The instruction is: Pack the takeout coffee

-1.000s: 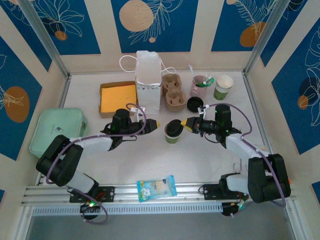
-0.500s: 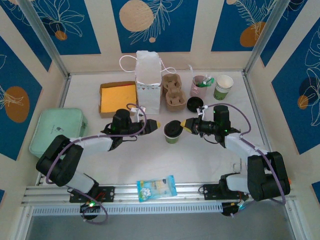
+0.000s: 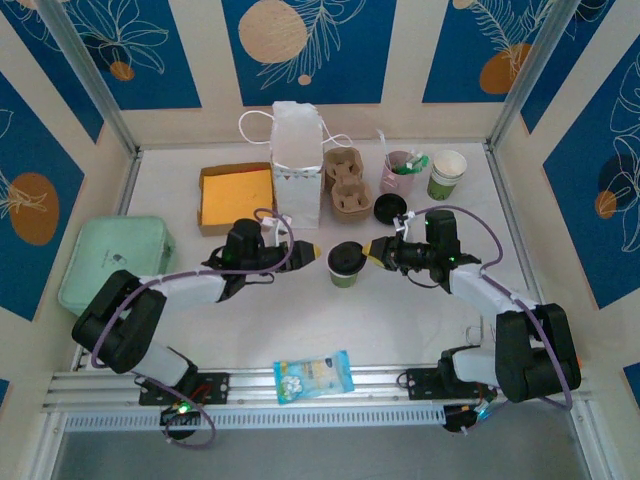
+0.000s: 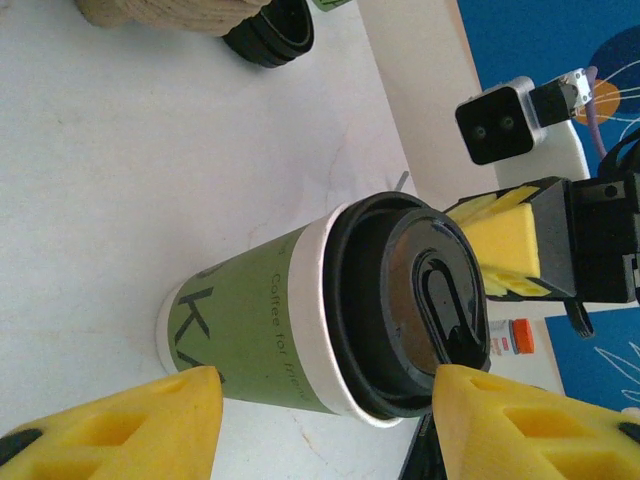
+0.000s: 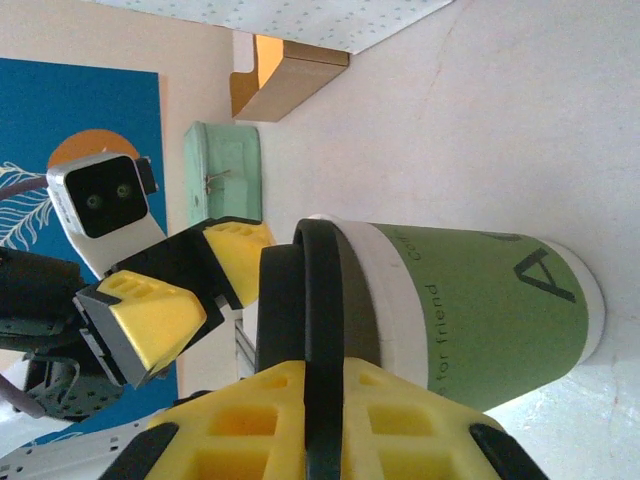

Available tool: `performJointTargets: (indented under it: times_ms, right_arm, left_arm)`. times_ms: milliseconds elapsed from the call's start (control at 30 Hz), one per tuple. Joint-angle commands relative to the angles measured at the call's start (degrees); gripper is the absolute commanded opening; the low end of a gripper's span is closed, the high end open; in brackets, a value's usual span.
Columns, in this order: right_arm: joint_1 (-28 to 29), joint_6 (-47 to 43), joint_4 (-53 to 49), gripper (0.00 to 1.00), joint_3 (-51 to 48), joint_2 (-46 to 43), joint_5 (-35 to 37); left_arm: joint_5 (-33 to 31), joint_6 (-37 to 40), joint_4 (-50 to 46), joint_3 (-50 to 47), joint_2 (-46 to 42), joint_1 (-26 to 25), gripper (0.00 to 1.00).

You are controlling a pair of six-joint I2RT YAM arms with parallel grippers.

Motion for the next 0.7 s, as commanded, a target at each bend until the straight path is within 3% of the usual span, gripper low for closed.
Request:
performJointTargets:
  times_ms: [0,667]
  right_arm:
    - [0.5,-2.5,-4.3,0.15,0.8,-1.0,2.0]
    - [1.5,-3.8,-8.5,0.23,2.5,-2.4,4.3]
  left_arm:
    - [-1.0,1.9,-1.7,1.5,-1.5,-0.7,0.58]
    - [-1.9,3.7,-4.5,3.6,-1.2,-2.4,0.57]
